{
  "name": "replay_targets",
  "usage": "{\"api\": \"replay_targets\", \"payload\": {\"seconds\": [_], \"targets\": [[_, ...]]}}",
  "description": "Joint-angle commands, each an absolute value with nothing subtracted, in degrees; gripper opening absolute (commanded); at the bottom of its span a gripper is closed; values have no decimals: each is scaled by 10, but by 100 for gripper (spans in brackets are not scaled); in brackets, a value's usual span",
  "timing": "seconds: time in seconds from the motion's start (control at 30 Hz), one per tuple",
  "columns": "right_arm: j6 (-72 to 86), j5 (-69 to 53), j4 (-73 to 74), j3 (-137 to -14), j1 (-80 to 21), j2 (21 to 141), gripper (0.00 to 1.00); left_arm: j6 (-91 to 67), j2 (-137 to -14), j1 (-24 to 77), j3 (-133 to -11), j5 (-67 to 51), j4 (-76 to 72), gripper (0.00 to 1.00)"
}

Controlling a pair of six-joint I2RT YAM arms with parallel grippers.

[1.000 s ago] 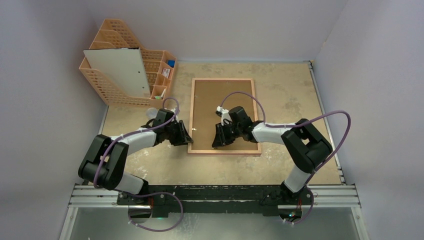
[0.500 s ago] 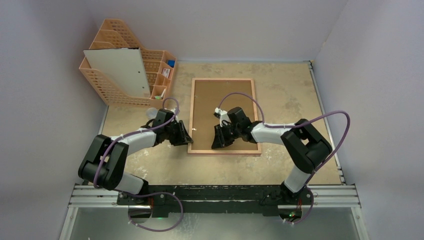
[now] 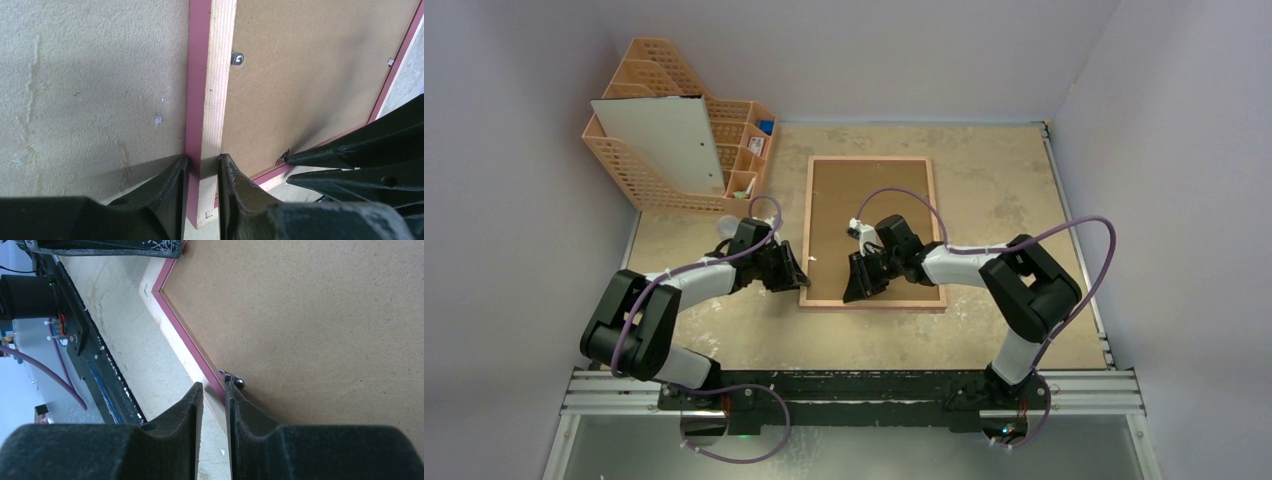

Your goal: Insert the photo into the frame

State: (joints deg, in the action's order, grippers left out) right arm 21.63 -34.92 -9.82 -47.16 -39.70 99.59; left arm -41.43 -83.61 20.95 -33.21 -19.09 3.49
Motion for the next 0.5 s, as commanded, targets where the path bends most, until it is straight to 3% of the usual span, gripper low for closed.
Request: {"api": "replay_targets", "payload": {"seconds": [0.0, 0.2, 0.47], "targets": [[238, -333, -64, -481, -409, 985, 26, -418, -860, 211, -303, -138, 74, 25], [272, -195, -43, -491, -405, 907, 29, -417, -841, 211, -309, -129, 85, 26], [358, 74, 37, -503, -330, 822, 40, -416, -827, 211, -313, -124, 90, 38]]}}
